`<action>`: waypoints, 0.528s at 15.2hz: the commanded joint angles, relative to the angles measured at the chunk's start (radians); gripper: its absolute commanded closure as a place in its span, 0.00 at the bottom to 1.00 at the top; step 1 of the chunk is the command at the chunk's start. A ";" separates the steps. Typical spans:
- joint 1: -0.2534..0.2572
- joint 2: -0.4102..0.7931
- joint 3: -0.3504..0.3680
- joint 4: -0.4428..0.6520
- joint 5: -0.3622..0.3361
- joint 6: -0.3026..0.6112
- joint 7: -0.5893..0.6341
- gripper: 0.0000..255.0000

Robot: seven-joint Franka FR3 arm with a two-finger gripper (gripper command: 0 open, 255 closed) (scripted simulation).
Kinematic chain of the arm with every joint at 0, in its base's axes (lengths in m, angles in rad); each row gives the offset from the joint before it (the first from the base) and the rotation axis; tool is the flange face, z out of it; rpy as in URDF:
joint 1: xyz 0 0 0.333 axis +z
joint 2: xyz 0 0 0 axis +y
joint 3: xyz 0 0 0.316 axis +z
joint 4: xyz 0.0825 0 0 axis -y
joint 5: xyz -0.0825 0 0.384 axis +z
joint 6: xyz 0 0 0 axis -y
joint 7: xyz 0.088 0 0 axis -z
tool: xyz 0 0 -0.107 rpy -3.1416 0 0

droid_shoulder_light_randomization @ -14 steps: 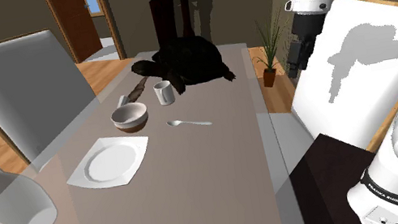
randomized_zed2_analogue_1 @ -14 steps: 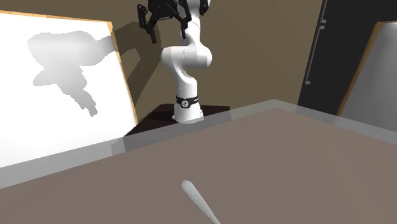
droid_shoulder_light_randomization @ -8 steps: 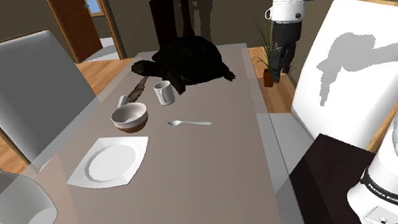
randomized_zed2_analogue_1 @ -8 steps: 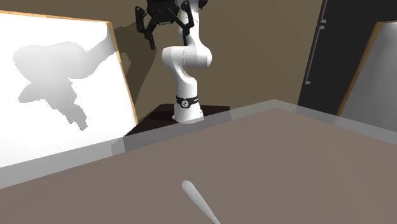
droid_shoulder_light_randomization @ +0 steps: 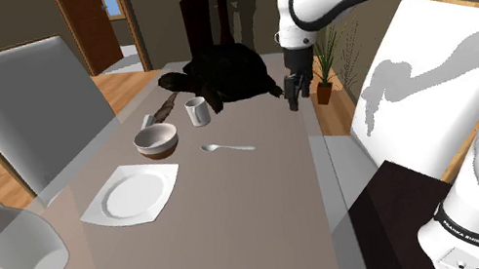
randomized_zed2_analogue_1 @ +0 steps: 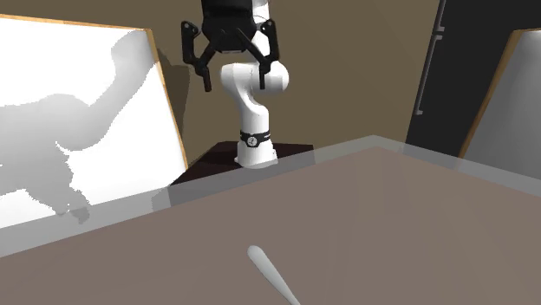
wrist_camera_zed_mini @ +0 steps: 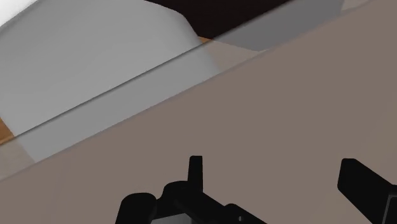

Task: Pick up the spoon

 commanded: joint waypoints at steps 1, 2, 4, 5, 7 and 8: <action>0.006 0.087 0.013 0.054 -0.018 0.023 0.000 0.00; 0.010 0.129 0.020 0.083 -0.028 0.030 0.003 0.00; 0.018 0.213 0.034 0.146 -0.050 0.040 0.009 0.00; 0.022 0.255 0.040 0.179 -0.062 0.043 0.012 0.00; 0.032 0.339 0.051 0.249 -0.087 0.045 0.019 0.00; 0.038 0.381 0.055 0.286 -0.100 0.044 0.023 0.00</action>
